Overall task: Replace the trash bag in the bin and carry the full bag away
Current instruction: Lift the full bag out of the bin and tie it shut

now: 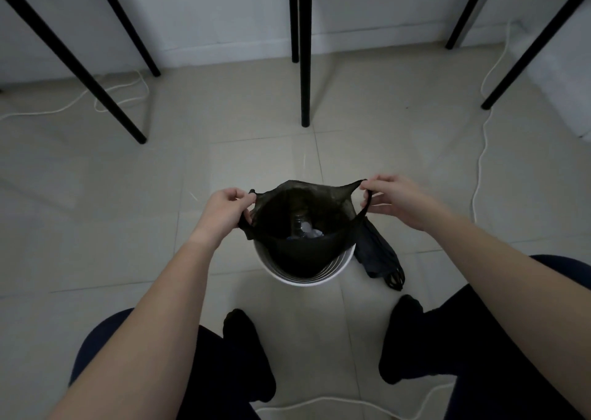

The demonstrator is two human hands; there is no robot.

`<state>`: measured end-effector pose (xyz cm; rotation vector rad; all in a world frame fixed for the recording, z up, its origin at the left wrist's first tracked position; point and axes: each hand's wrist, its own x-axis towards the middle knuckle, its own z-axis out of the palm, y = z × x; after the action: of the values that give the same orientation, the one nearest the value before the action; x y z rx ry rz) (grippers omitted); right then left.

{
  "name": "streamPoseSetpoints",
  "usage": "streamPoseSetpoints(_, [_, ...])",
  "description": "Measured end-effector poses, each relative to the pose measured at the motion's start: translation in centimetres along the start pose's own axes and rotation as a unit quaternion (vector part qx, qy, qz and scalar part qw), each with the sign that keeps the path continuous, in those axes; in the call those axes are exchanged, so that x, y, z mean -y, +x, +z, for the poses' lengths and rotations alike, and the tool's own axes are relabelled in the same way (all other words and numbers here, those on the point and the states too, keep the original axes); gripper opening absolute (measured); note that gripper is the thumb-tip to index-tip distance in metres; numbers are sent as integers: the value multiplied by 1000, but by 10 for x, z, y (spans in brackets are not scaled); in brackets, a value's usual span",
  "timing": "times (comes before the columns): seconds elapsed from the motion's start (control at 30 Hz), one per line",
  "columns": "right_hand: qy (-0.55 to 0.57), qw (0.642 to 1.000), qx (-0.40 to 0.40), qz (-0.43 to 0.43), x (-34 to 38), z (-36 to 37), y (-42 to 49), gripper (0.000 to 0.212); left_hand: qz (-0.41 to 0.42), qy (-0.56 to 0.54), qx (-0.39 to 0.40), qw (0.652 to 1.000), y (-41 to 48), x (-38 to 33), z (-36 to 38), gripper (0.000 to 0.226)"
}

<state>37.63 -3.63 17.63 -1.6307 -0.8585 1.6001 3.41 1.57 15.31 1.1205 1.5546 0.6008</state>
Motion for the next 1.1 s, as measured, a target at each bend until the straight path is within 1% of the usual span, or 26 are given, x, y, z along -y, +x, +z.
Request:
streamPoseSetpoints(0.1, [-54,998,22,-27,17,-3,-6,10,33,20,20,999,-10,-21,-6,19])
streamPoseSetpoints(0.23, [-179,982,35,-40,31,-5,-12,9,49,152,61,985,-21,-42,-10,23])
streamPoseSetpoints(0.27, [-202,978,37,-43,34,-6,-13,9,52,165,64,983,-23,-48,-10,22])
streamPoseSetpoints(0.3, [-223,973,35,-47,36,-5,-14,9,57,160,63,983,-26,-54,-11,21])
streamPoseSetpoints(0.37, [-239,968,6,-71,41,-5,-15,10,59,109,60,991,-30,-68,-11,21])
streamPoseSetpoints(0.43, [-209,972,-40,-103,50,-5,-15,12,62,67,50,995,-32,-79,-8,23])
streamPoseSetpoints(0.5, [-193,973,-54,-115,59,-5,-16,15,94,87,29,991,-31,-85,-4,26])
streamPoseSetpoints(0.57, [-225,964,-64,-124,64,-3,-17,14,124,86,11,988,-29,-91,-1,29])
streamPoseSetpoints(0.63, [-237,954,-97,-156,66,-2,-15,13,143,73,-3,987,-25,-93,-1,30])
streamPoseSetpoints(0.7, [-236,951,-108,-167,69,-3,-12,13,173,127,-37,976,-21,-89,-1,33])
streamPoseSetpoints(0.77, [-267,947,-94,-151,72,-3,-10,15,199,164,-58,964,-18,-85,0,36])
streamPoseSetpoints(0.87, [-277,945,-99,-144,72,-1,-5,21,214,114,-48,969,-20,-89,3,34])
streamPoseSetpoints(0.93, [-237,952,-96,-166,74,3,-3,22,214,68,-31,974,-23,-95,6,32])
streamPoseSetpoints(1.03, [-168,967,-38,-186,80,10,-5,21,216,-27,10,976,-23,-101,10,32])
streamPoseSetpoints(1.1, [-129,973,6,-192,83,15,-8,20,214,-69,27,974,-25,-104,11,25])
